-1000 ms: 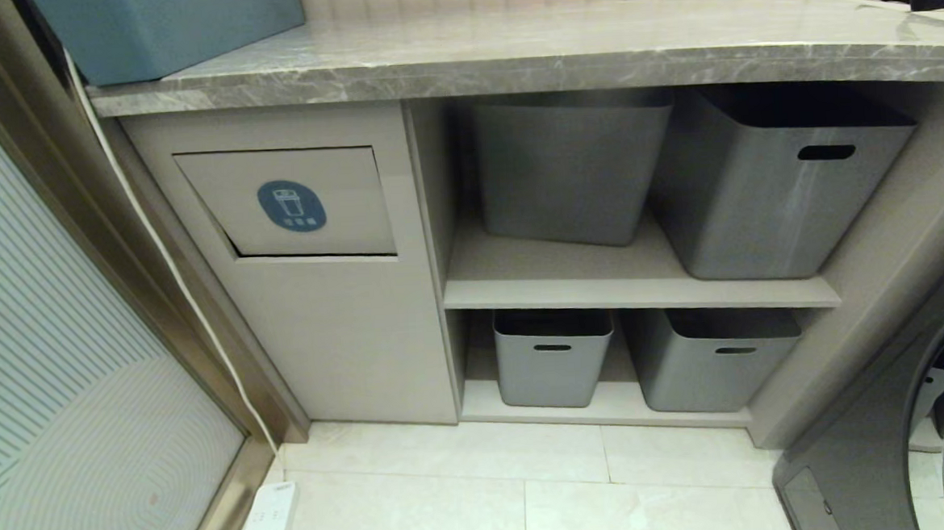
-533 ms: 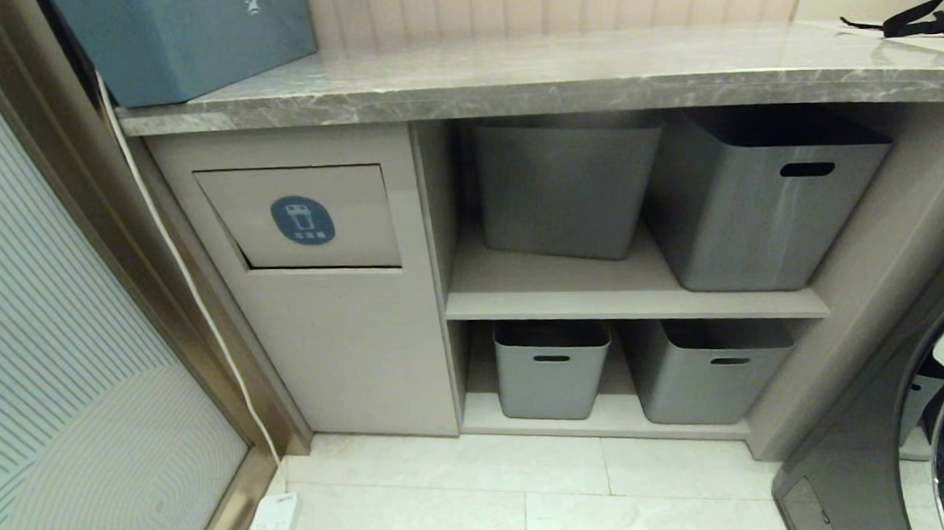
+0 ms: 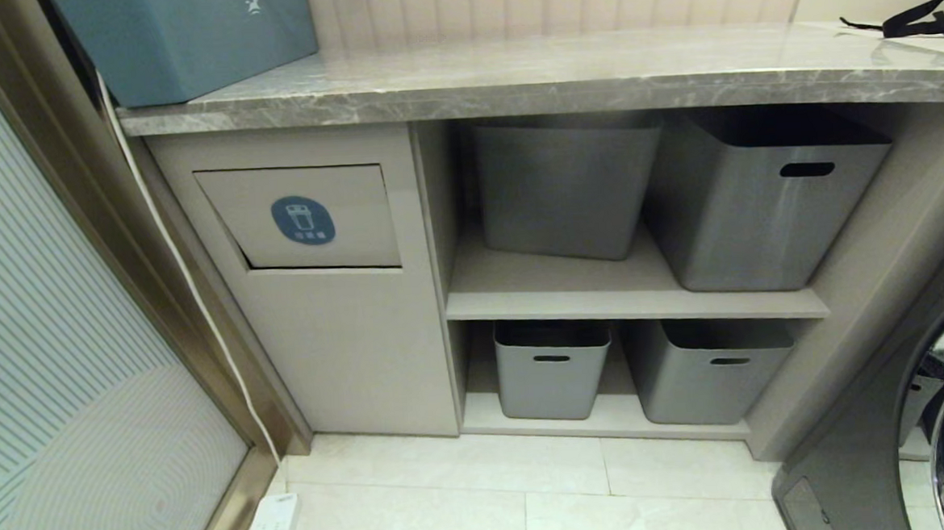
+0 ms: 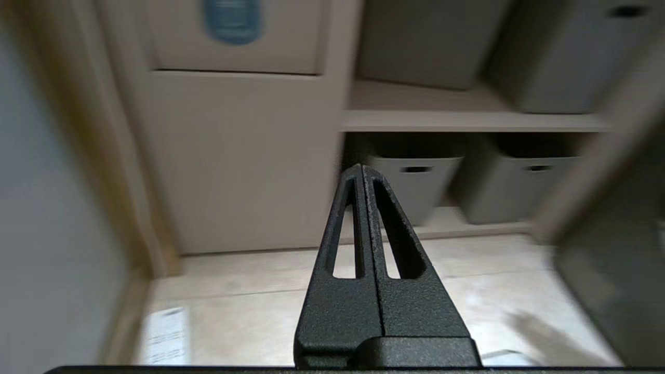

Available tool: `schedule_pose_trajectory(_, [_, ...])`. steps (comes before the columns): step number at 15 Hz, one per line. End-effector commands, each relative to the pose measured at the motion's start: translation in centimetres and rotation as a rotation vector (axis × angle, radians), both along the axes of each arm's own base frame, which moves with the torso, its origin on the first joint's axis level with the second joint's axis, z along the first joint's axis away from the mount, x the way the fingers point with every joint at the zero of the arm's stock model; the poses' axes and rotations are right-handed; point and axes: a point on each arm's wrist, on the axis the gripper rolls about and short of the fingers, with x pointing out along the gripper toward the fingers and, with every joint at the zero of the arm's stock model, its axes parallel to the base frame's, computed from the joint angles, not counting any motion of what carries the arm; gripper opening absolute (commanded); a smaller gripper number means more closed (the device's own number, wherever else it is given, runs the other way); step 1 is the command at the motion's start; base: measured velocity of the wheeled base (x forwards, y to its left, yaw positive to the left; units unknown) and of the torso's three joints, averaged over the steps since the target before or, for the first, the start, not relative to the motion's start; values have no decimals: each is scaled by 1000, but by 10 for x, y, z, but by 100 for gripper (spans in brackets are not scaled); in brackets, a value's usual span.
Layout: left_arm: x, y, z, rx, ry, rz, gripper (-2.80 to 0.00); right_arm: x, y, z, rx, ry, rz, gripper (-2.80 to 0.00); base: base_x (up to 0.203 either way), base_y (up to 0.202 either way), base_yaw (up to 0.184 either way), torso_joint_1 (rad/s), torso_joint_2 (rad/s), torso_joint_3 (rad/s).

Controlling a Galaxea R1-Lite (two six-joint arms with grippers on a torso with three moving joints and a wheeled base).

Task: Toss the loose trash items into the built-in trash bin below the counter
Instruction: Hand it to the other hand

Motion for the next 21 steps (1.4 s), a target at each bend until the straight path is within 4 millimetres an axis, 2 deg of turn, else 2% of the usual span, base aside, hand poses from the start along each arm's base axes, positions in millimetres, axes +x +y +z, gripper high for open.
schedule_pose_trajectory(1, [56,-5,37,-39,185,-172,-280,74,20,-16,12,208,110,-280,0,0,0,0,0,0])
schedule_pose_trajectory(3, [90,-14,52,-80,284,-417,-280,112,65,-22,78,275,328,-280,0,0,0,0,0,0])
schedule_pose_trajectory(4, [106,-20,53,-91,337,-504,-280,125,90,-25,105,291,423,-280,0,0,0,0,0,0])
schedule_pose_trajectory(5, [121,-28,52,-97,387,-583,0,133,116,-27,134,297,513,-280,0,0,0,0,0,0])
schedule_pose_trajectory(6, [134,-39,49,-97,432,-665,0,141,138,-26,164,292,577,-280,0,0,0,0,0,0])
schedule_pose_trajectory(8, [156,-61,48,-84,491,-780,0,155,168,-24,195,280,650,-280,0,0,0,0,0,0])
schedule_pose_trajectory(9, [166,-72,50,-75,503,-824,0,156,179,-22,203,269,683,-280,0,0,0,0,0,0])
schedule_pose_trajectory(11, [180,-93,60,-56,477,-902,0,144,192,-17,209,251,747,-280,0,0,0,0,0,0])
schedule_pose_trajectory(12, [182,-99,66,-50,448,-928,0,136,197,-14,222,240,780,-280,0,0,0,0,0,0])
schedule_pose_trajectory(15, [180,-99,70,-54,435,-937,0,113,202,-1,320,298,836,-280,0,0,0,0,0,0])
schedule_pose_trajectory(21, [177,-112,70,-56,461,-992,0,82,227,-2,309,328,957,-280,0,0,0,0,0,0])
